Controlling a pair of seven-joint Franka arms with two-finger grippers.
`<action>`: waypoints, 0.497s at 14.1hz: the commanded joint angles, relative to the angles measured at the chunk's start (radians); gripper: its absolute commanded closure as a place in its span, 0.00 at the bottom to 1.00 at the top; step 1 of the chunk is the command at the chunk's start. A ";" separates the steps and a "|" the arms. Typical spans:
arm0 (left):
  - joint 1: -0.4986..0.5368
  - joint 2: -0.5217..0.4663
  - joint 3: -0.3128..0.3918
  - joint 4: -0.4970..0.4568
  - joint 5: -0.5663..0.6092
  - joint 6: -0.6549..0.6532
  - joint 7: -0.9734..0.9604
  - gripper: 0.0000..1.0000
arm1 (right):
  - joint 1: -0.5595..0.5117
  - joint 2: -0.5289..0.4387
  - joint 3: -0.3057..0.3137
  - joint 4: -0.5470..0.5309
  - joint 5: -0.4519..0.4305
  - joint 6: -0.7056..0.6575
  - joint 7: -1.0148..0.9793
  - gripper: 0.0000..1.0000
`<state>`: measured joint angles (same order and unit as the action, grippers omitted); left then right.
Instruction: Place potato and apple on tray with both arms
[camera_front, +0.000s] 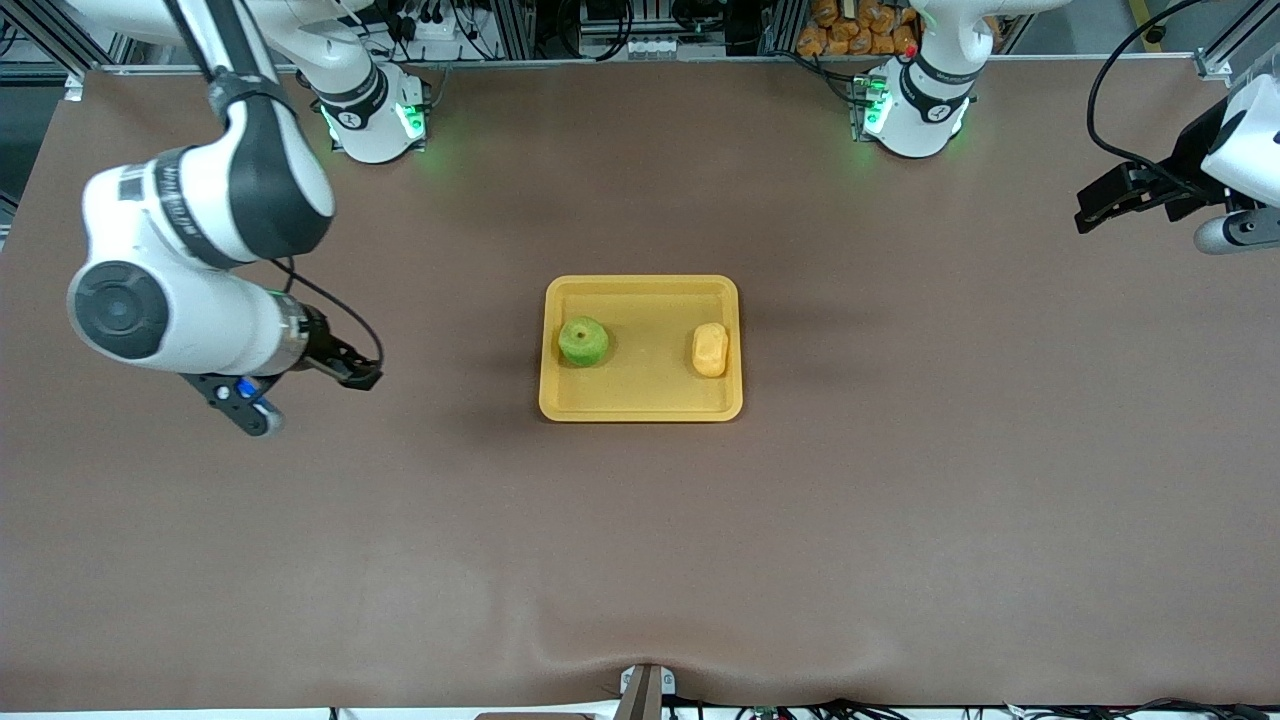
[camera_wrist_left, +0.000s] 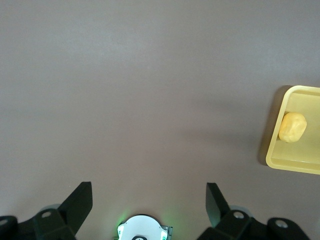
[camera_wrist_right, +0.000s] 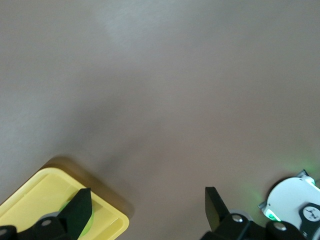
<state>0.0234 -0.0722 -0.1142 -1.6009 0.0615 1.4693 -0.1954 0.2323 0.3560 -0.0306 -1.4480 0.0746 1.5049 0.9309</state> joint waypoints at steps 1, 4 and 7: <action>0.003 -0.018 0.002 -0.013 -0.012 -0.006 0.022 0.00 | -0.060 -0.014 0.017 0.035 0.004 -0.061 -0.006 0.00; 0.004 -0.018 0.002 -0.011 -0.012 -0.006 0.024 0.00 | -0.103 -0.012 0.024 0.093 0.002 -0.120 -0.020 0.00; 0.004 -0.020 0.002 -0.011 -0.012 -0.006 0.025 0.00 | -0.146 -0.012 0.026 0.120 -0.001 -0.161 -0.172 0.00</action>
<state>0.0234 -0.0722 -0.1143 -1.6010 0.0615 1.4693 -0.1953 0.1268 0.3483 -0.0263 -1.3511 0.0748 1.3767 0.8407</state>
